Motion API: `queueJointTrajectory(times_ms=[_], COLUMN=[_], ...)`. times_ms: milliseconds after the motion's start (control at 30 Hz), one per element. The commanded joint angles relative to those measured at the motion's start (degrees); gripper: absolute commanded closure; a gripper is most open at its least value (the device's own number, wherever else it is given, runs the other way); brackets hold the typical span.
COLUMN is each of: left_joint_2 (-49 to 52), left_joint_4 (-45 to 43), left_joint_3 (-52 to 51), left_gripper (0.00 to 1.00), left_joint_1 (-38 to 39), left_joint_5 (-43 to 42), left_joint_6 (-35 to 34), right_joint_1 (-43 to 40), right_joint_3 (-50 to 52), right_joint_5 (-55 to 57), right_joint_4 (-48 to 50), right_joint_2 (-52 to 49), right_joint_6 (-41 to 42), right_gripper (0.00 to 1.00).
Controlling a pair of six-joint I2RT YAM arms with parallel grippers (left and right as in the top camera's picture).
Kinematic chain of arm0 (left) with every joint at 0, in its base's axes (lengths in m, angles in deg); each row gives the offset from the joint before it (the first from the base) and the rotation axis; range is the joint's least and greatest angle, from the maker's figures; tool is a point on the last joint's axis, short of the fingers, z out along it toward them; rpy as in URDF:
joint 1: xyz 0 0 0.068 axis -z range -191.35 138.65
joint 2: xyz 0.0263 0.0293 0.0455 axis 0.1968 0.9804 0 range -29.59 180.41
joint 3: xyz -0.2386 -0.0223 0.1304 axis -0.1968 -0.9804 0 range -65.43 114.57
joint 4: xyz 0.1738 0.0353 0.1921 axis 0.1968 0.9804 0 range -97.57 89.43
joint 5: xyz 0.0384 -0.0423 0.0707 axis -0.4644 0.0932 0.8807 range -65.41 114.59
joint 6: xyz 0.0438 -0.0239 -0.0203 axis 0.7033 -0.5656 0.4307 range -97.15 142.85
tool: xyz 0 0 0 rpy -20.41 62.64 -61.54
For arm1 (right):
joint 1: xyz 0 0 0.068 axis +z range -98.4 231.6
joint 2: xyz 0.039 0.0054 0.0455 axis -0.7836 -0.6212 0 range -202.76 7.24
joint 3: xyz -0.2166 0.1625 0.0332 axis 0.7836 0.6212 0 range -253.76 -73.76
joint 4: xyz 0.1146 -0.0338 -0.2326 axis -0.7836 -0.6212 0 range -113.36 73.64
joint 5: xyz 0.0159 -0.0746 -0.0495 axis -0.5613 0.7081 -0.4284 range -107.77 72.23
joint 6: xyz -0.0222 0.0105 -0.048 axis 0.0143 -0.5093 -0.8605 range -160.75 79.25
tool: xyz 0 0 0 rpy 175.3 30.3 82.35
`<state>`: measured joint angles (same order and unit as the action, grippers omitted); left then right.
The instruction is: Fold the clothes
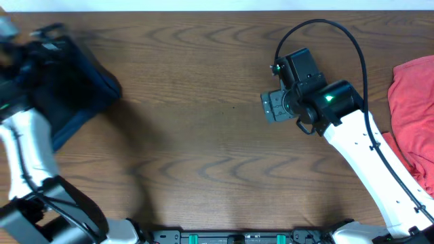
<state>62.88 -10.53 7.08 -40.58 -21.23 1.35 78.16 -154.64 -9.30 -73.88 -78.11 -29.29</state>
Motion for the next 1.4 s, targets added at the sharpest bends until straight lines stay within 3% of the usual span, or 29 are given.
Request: queueJointTrajectory(times_ms=[0, 200, 367, 667, 800, 933, 1167, 1367], left_joint_2=[0.85, 1.53, 1.49, -4.72, -13.68, -25.46, -51.43, -63.89], left_joint_4=[7.61, 26.62, 38.58, 59.12, 60.48, 59.19, 50.23, 49.16], left_joint_3=[-0.70, -0.70, -0.70, -0.74, -2.54, -6.27, -17.81, -20.92], left_gripper=[0.02, 0.02, 0.02, 0.02, 0.02, 0.02, 0.02, 0.02], left_joint_1=[9.27, 29.99, 42.34, 46.18, 46.18, 46.18, 46.18, 46.18], left_joint_5=[2.62, 19.76, 30.53, 38.77, 43.82, 44.00, 47.52, 47.82], left_joint_6=[7.17, 17.09, 21.07, 20.09, 17.29, 17.16, 16.94, 16.92], right_joint_1=[-1.57, -7.56, -15.15, -27.30, -27.56, -26.58, -24.26, -24.30], right_joint_3=[-0.37, -0.37, -0.37, -0.37, 0.31, 5.68, 27.56, 37.09], right_joint_5=[0.07, -1.46, -4.11, -10.25, -10.23, -10.23, -5.81, -4.83], right_joint_4=[0.90, 2.03, 3.76, -4.50, -7.45, -4.24, 11.23, 11.10], right_joint_2=[0.52, 0.52, 0.52, 0.61, 2.45, 9.18, 37.55, 55.93], right_joint_6=[3.26, 5.75, 5.44, 2.19, 2.19, 2.58, 4.17, 4.17], right_gripper=[0.02, 0.01, 0.01, 0.01, 0.01, 0.01, 0.01, 0.01])
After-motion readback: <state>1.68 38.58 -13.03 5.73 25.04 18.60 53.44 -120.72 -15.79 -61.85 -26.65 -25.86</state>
